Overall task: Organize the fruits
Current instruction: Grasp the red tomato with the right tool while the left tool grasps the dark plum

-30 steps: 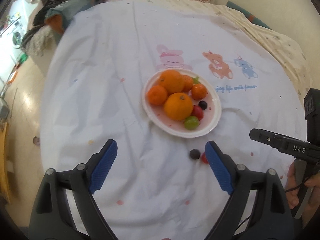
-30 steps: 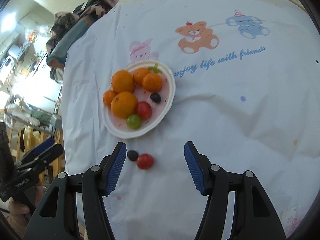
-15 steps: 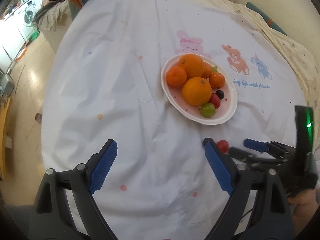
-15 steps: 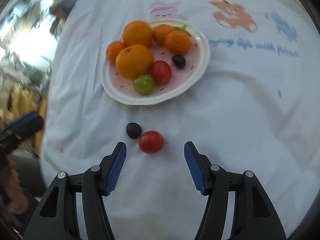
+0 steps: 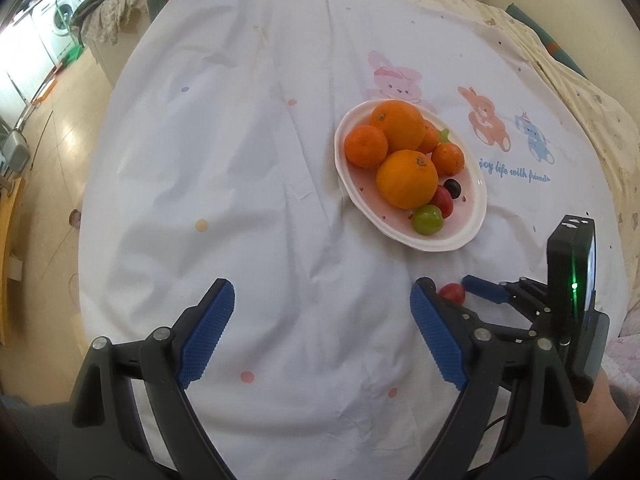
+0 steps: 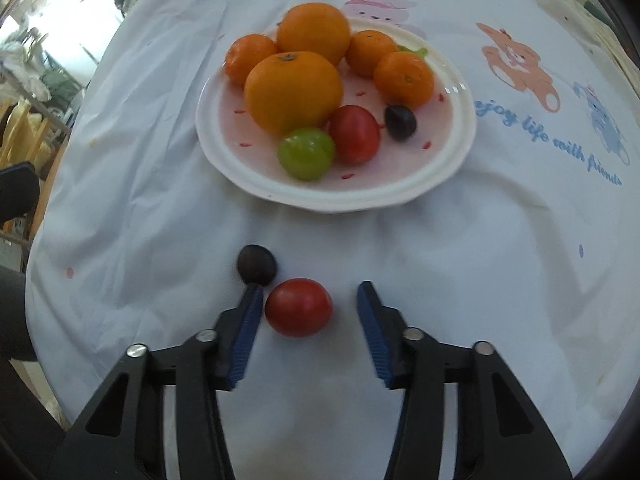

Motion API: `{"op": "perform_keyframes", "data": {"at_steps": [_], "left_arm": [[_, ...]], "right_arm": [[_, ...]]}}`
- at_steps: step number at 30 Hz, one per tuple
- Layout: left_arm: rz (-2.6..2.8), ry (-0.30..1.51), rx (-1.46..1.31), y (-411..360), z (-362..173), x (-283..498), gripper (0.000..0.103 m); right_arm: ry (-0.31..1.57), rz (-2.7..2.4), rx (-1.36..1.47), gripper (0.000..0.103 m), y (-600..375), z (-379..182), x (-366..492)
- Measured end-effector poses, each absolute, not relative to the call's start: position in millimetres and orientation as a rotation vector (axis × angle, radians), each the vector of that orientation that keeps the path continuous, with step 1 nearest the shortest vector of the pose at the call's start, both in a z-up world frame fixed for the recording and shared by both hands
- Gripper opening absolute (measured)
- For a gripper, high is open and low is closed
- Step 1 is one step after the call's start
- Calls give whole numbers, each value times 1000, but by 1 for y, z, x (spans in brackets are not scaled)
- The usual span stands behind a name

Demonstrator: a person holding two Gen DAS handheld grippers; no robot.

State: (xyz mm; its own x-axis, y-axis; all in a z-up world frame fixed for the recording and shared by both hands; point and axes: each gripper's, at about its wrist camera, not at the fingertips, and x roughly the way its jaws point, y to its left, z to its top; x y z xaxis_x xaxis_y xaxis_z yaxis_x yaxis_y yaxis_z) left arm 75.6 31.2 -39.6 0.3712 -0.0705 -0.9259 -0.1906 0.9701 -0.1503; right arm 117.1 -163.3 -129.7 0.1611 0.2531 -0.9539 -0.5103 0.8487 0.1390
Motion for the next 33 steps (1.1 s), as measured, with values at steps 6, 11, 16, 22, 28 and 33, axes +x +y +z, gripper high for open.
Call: {"op": "perform_keyframes", "data": {"at_steps": [6, 11, 16, 22, 28, 33], "left_arm": [[72, 1203, -245, 28, -43, 76, 88], [66, 1213, -217, 22, -49, 78, 88], [24, 1245, -157, 5, -63, 81, 88], [-115, 1269, 58, -48, -83, 83, 86], [-257, 1300, 106, -83, -102, 98, 57], [-269, 1319, 110, -92, -117, 116, 39]], "right_arm": [[1306, 569, -257, 35, -163, -126, 112], [1296, 547, -150, 35, -185, -103, 110], [1239, 514, 22, 35, -233, -55, 108], [1185, 449, 166, 35, -272, -34, 107], [1198, 392, 234, 35, -289, -41, 117], [1245, 365, 259, 35, -293, -52, 122]]}}
